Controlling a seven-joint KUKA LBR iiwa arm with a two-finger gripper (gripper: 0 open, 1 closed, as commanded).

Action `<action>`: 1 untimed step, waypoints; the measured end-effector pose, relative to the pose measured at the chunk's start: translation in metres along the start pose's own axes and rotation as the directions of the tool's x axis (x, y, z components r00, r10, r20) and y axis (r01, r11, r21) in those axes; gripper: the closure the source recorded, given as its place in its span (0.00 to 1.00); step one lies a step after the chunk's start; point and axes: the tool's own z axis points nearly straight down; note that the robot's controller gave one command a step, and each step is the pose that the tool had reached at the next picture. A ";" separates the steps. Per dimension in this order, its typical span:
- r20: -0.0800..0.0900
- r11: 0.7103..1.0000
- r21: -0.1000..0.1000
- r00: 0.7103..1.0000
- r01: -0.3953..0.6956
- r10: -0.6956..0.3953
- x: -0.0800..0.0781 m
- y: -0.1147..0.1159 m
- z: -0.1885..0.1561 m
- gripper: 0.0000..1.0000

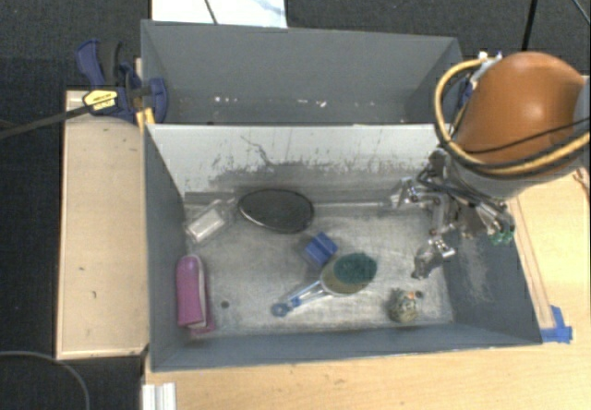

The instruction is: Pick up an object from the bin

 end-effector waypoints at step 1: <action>0.000 0.993 -0.002 0.993 0.119 -0.119 -0.011 0.033 0.124 0.00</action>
Offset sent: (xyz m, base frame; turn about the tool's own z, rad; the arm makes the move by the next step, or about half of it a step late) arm 0.0004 0.0331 -0.1223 -0.1223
